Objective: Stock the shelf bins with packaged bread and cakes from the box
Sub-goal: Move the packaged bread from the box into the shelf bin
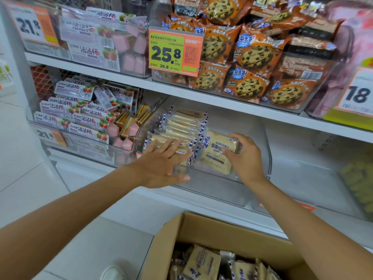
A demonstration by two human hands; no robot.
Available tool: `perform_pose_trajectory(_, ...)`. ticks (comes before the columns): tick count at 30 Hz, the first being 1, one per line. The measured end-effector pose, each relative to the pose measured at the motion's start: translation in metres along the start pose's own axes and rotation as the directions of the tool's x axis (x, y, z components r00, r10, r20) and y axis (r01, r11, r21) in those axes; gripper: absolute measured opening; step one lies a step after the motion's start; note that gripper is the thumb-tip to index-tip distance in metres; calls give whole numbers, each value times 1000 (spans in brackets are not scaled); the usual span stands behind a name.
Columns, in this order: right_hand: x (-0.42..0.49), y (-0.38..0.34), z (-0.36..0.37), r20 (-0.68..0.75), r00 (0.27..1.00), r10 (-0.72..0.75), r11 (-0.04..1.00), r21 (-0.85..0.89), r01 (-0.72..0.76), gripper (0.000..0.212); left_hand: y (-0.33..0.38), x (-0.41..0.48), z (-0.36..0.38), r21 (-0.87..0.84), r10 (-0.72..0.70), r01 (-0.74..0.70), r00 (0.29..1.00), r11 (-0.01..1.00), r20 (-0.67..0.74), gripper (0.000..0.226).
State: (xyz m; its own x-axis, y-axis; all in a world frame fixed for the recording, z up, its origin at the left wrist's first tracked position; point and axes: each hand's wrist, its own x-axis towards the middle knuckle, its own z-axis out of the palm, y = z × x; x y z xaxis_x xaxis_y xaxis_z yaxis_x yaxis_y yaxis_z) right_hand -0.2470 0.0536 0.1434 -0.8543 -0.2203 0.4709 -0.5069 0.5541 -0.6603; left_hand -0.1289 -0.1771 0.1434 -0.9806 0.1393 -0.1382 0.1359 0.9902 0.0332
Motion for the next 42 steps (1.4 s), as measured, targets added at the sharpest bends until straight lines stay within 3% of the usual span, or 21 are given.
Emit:
perform_pose_trajectory(2, 9, -1, 3, 3, 1000, 15, 999, -43, -15, 38, 3, 3, -9, -141, -22, 20, 1000, 990, -14, 80)
perform_pose_trajectory(5, 30, -2, 5, -44, 999, 13, 995, -101, -17, 47, 4, 22, -20, -263, -88, 36, 978, 964, -189, 80)
perform_pose_trajectory(7, 49, 1, 11, -75, 994, 76, 988, -127, -85, 59, 6, 46, -24, -294, -113, 55, 976, 954, -185, 77)
perform_pose_trajectory(9, 73, 6, 22, -133, 973, 189, 974, -100, -203, 52, -1, 77, -28, -338, -153, 99, 979, 936, -137, 72)
perform_pose_trajectory(12, 106, 18, 45, -173, 941, 290, 951, -59, -303, 41, -20, 118, -32, -295, -180, 138, 977, 945, -117, 72)
perform_pose_trajectory(15, 120, 38, 66, -144, 926, 348, 927, -95, -363, 55, -37, 137, -28, -182, -153, 142, 987, 973, -46, 73)
perform_pose_trajectory(18, 119, 67, 78, -169, 950, 264, 785, -534, -313, 63, -42, 140, -21, -151, -129, 121, 991, 981, -45, 76)
perform_pose_trajectory(23, 110, 82, 88, -100, 994, -37, 680, -732, -48, 60, -45, 143, -15, -153, -133, 123, 990, 981, -57, 78)
perform_pose_trajectory(27, 118, 81, 86, -22, 990, -141, 663, -745, 78, 54, -45, 142, -16, -134, -129, 119, 989, 984, -66, 78)
perform_pose_trajectory(30, 122, 84, 86, -32, 972, -232, 675, -725, 137, 36, -46, 143, -16, -135, -129, 120, 990, 984, -61, 77)
perform_pose_trajectory(35, 126, 85, 86, -163, 974, -157, 741, -671, 7, 38, -45, 141, -17, -123, -132, 125, 990, 985, -53, 76)
perform_pose_trajectory(39, 129, 81, 99, -57, 973, -221, 720, -682, 124, 31, -45, 142, -17, -114, -133, 126, 990, 985, -52, 77)
perform_pose_trajectory(42, 130, 78, 100, -41, 983, -182, 726, -680, 106, 23, -45, 143, -15, -113, -128, 121, 990, 986, -57, 77)
